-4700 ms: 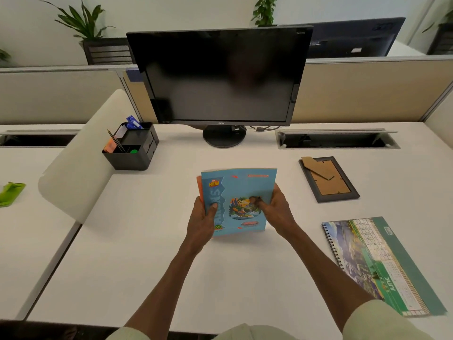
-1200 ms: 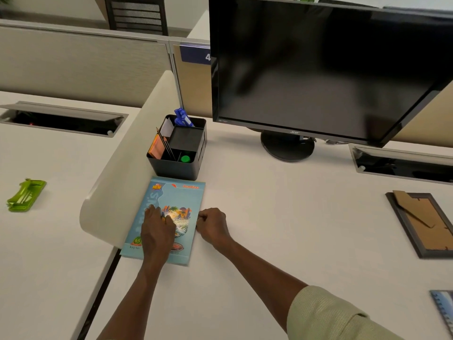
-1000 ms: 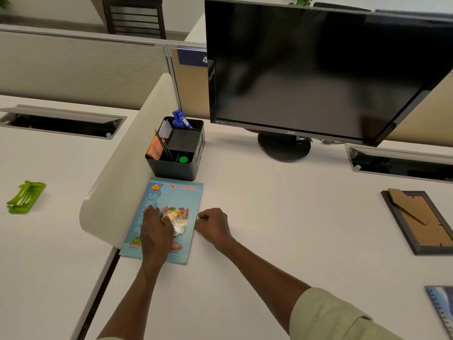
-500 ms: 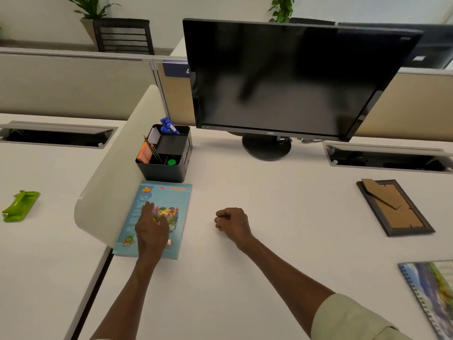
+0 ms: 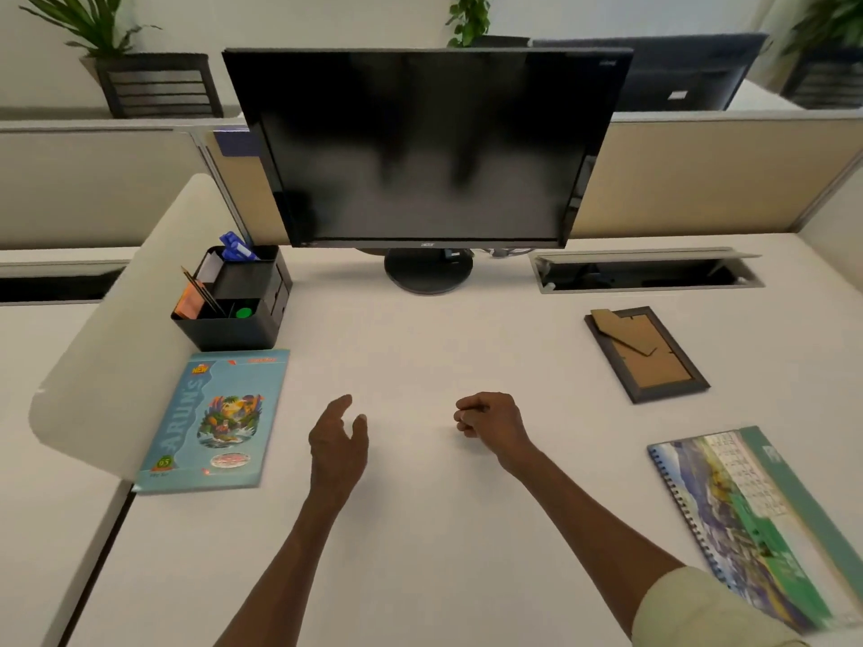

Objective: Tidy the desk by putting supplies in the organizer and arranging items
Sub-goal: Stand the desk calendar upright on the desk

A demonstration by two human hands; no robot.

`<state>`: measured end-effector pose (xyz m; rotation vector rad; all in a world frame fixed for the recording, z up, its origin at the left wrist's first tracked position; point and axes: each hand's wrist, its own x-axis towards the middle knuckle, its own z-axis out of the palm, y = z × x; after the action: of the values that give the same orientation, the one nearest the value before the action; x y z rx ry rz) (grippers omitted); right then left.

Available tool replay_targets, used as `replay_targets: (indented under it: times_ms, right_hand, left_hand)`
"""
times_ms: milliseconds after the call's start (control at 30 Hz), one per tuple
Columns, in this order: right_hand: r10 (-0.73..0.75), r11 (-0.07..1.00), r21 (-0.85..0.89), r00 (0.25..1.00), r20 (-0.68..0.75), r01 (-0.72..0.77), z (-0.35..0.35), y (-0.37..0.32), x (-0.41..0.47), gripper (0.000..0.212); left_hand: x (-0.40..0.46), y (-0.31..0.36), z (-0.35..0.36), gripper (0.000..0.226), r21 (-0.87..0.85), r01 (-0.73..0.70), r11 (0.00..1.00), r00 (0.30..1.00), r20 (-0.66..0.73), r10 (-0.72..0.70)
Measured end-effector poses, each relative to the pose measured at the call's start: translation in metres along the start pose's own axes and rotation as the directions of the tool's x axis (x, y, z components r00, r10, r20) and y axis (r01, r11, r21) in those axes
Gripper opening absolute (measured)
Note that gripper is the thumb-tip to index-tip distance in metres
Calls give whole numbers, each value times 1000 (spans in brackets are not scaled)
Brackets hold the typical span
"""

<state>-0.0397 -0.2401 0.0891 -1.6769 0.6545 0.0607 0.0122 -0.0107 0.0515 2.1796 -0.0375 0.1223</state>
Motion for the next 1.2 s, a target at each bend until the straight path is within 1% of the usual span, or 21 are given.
replay_targets:
  times_ms: [233, 333, 400, 433, 500, 533, 600, 667, 733, 800, 833, 867, 967, 1067, 1200]
  right_hand:
    - [32, 999, 47, 994, -104, -27, -84, 22, -5, 16]
    - [39, 999, 22, 988, -150, -36, -116, 35, -8, 16]
    - [4, 998, -66, 982, -189, -17, -135, 47, -11, 16]
    - [-35, 989, -151, 977, -209, 3, -144, 53, -14, 16]
    - [-105, 943, -332, 968, -227, 24, -162, 66, -21, 17]
    - [-123, 919, -393, 966, -226, 25, -172, 74, -25, 18]
    - [-155, 873, -486, 960, -235, 22, -192, 91, -38, 20]
    - [-235, 819, -572, 934, -270, 41, -209, 111, -51, 22]
    - [-258, 741, -672, 914, -313, -21, -220, 126, -68, 27]
    - [-239, 651, -751, 910, -340, -110, -230, 131, -83, 34]
    - [-224, 618, -775, 915, -335, -133, -235, 131, -89, 39]
    - [-204, 610, -781, 927, -316, -132, -240, 134, -92, 44]
    - [-156, 652, -756, 967, -202, -53, -253, 143, -96, 55]
    - [-99, 657, -754, 990, -98, -9, -261, 144, -90, 60]
    - [-91, 668, -743, 995, -43, 29, -266, 138, -76, 63]
  left_hand:
    - [-44, 44, 51, 31, -39, -11, 999, 990, 140, 16]
    - [-58, 59, 72, 30, -45, -10, 999, 977, 211, 19]
    - [-65, 70, 88, 29, -48, -10, 999, 968, 249, 22]
    - [-69, 76, 95, 28, -50, -21, 999, 964, 264, 33]
    - [-76, 91, 110, 26, -35, -47, 998, 951, 303, 55]
    - [-79, 99, 118, 27, -23, -59, 998, 944, 323, 63]
    - [-84, 114, 135, 30, -18, -83, 996, 928, 363, 84]
    - [-89, 126, 153, 32, -34, -103, 994, 910, 401, 108]
    - [-96, 140, 170, 33, -48, -121, 991, 887, 442, 130]
    - [-102, 154, 187, 33, -62, -149, 987, 863, 479, 160]
    - [-106, 161, 195, 33, -68, -164, 984, 850, 497, 176]
    - [-109, 167, 203, 33, -73, -174, 982, 838, 513, 186]
    - [-121, 184, 227, 34, -74, -194, 978, 796, 571, 200]
    - [-131, 199, 243, 39, -41, -209, 977, 748, 636, 187]
    - [-135, 215, 257, 47, 16, -232, 973, 672, 726, 149]
